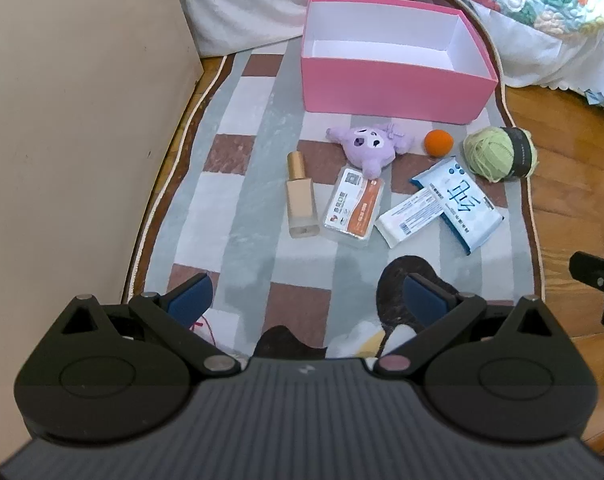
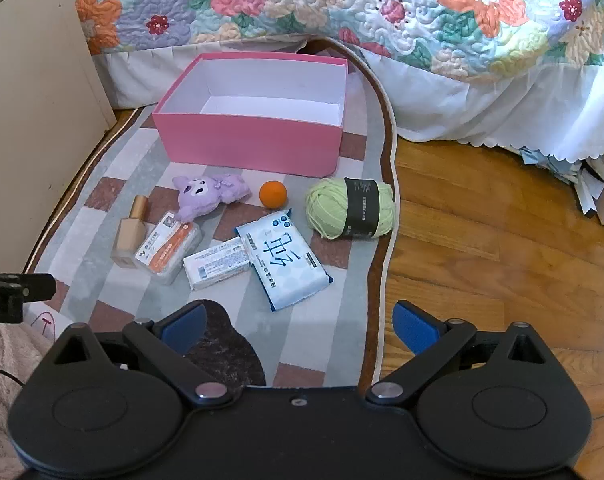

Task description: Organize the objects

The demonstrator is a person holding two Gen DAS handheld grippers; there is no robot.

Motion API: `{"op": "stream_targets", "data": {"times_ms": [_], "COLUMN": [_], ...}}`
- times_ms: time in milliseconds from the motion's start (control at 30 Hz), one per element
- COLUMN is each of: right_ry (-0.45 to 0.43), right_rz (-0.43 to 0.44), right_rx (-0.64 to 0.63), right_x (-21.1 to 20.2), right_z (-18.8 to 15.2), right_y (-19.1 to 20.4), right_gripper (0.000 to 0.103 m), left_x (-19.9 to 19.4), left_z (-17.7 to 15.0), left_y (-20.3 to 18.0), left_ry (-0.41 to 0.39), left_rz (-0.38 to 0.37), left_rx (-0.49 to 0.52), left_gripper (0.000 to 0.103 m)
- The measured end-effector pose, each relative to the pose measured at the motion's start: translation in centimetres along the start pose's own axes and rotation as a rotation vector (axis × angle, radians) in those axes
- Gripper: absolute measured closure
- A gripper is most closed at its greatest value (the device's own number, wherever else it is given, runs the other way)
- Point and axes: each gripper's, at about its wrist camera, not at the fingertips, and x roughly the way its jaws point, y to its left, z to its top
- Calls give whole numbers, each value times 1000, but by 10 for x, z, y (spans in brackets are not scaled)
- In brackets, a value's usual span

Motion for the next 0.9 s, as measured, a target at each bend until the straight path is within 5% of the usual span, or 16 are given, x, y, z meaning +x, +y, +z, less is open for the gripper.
{"op": "stream_targets", "data": {"times_ms": [167, 900], "right_ry": [19, 87], "right_rz": [54, 99], "right_rx": [12, 29], "right_x": [1, 7], "right_z": [-1, 2], "right_y": [-4, -9], "right_gripper": [0, 0], "left_x": [-1, 0], "left_z": [-1, -6], "left_y": [-2, -1], "left_ry": [-27, -32], "left_rz": [35, -25], "left_rx": [8, -38], "left_gripper": [0, 0]}}
